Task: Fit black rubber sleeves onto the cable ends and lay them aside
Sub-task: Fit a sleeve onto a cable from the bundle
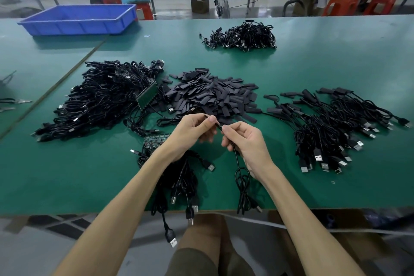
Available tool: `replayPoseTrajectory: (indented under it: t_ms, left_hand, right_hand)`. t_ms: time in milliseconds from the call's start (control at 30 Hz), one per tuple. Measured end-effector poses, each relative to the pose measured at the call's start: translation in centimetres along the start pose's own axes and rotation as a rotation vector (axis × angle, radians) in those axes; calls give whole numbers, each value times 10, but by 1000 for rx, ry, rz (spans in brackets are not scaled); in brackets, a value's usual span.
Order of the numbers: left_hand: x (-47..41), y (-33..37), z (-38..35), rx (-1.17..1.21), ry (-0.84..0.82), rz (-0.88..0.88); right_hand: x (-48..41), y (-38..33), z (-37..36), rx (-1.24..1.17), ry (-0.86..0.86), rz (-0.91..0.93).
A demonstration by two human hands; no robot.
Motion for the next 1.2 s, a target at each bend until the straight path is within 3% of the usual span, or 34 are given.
replayPoseTrajectory:
  t_ms: [367, 633, 1200]
  left_hand:
    - [2, 3, 2, -4, -97, 86]
    - [3, 0, 6, 121, -12, 164]
    - [6, 6, 9, 148, -139, 210]
  right_hand:
    - [3, -1, -1, 45, 49, 33]
    - [3, -1, -3, 121, 70, 45]
    - [-1, 1, -2, 193, 158, 68]
Point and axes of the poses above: each hand's wrist, its own x-axis away from the middle knuckle, its own z-axis out of the back of the hand, y = z × x, the point moved 1 cm from there along -x, towards the middle knuckle, and after that the axes turned 15 degrees about -z, right-handed, at the moved point
